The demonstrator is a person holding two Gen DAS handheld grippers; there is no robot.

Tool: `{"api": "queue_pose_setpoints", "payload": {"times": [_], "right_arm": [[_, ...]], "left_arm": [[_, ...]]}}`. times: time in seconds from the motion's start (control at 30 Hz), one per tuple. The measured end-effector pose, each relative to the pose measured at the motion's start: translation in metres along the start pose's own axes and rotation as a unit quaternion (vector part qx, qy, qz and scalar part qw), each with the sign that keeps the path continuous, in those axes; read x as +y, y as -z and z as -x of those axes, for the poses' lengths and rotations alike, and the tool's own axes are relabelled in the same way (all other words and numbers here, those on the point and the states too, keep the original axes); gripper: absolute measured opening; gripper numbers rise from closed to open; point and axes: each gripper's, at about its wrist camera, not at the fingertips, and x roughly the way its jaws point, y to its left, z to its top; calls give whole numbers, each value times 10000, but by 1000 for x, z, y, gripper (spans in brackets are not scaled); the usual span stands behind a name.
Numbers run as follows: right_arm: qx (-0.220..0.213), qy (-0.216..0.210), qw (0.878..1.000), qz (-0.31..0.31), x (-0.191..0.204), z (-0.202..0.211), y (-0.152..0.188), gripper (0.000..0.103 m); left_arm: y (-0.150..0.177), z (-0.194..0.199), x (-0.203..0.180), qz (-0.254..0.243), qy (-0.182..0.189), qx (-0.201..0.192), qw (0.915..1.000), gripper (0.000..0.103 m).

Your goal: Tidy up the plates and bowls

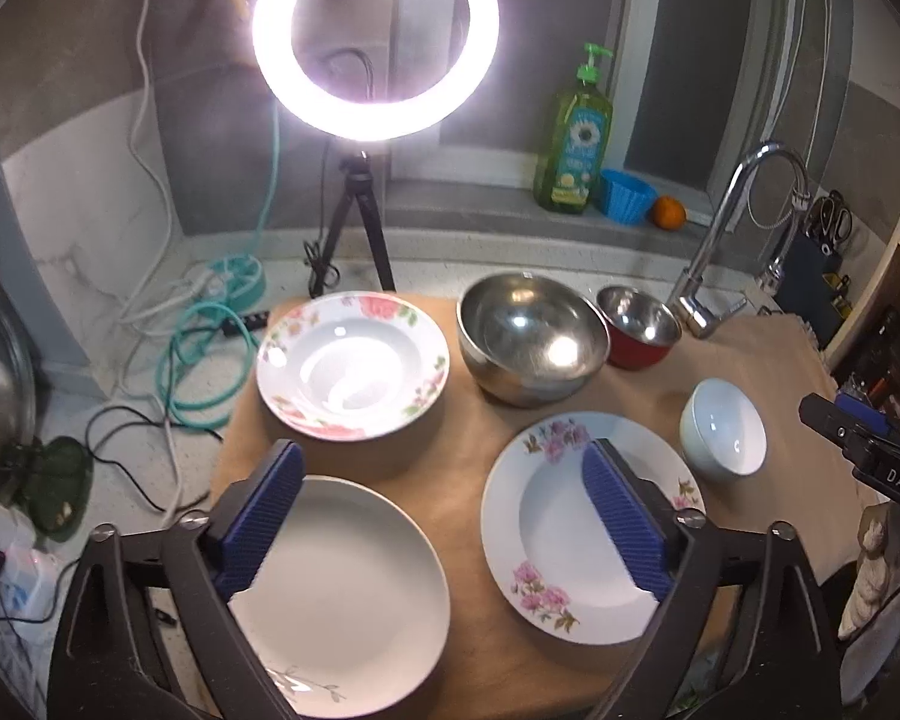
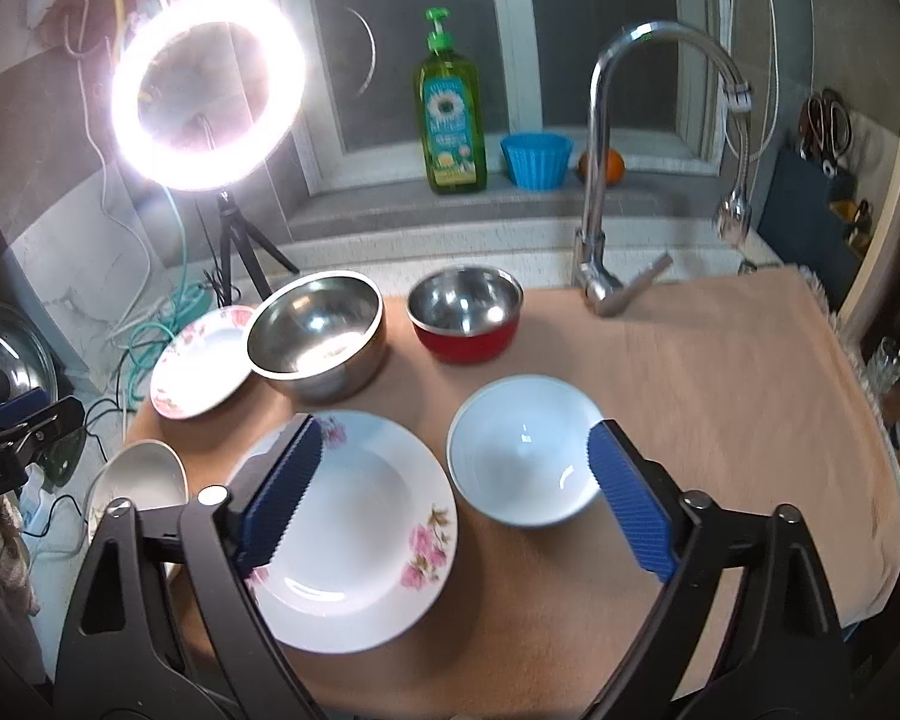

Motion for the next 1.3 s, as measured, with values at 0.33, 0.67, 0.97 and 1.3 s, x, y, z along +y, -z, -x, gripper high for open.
{"api": "queue_pose_setpoints", "payload": {"times": [0.33, 0.67, 0.97, 1.3], "right_arm": [[1311, -714, 9879, -417, -24, -42, 42, 49], [2012, -1184, 9662, -1089, -37, -80, 73, 26], [2185, -1347, 9553, -1467, -45, -98, 75, 18], [2269, -1411, 9511, -1550, -45, -109, 75, 14]], "left_arm": [[18, -42, 0, 231, 768, 916, 9926, 58], [26, -82, -6, 365, 1245, 1604, 9785, 24], [22, -113, 2, 409, 1255, 1891, 9730, 23], [20, -130, 3, 492, 1359, 2087, 9672, 22]]}}
